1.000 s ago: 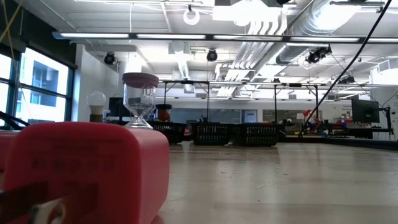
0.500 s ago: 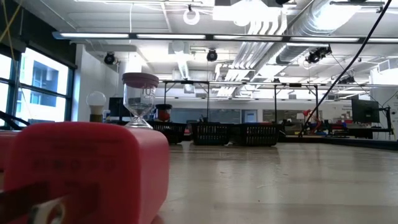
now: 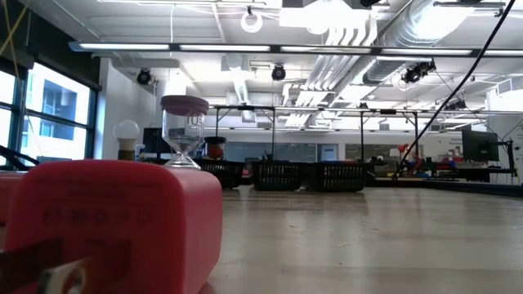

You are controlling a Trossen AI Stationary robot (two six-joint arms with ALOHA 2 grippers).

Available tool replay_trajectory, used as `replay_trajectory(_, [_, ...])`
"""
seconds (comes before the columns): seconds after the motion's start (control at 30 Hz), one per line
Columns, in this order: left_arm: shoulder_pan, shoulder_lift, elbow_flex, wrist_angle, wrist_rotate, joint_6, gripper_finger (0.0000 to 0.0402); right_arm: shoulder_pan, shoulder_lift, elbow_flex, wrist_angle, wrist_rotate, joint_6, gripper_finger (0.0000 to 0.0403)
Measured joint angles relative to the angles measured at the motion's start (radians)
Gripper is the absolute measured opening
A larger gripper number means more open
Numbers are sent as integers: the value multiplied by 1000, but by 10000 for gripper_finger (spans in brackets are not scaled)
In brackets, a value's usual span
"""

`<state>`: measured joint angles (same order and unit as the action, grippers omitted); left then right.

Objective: Pick & Place Office items
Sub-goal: Put the right purple digital timer into the middle black bin

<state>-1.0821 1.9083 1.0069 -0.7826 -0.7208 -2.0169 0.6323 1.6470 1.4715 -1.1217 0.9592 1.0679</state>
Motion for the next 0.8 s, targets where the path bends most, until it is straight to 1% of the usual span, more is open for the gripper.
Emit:
replay_trajectory(0.27, [0,0,0,1,4,6,150,0,0,0,4,0,-18,130])
replay_trajectory(0.4, [-5,-27,-1,-22,21,0,149,0,0,0,5,0,-18,130])
replay_trajectory(0.5, [-11,-83,-2,-94,87,-5,149,0,0,0,24,-4,-18,130])
replay_trajectory(0.6, [-14,-152,-4,-144,105,7,149,0,0,0,52,-34,-26,130])
replay_trajectory(0.67, [-11,-205,-3,-161,72,41,149,0,-1,0,72,-42,-41,130])
replay_trajectory(0.73, [-10,-259,-3,-173,31,80,149,0,2,0,109,-35,-104,130])
replay_trajectory(0.8, [-11,-314,-3,-181,2,119,148,1,12,0,161,13,-174,130])
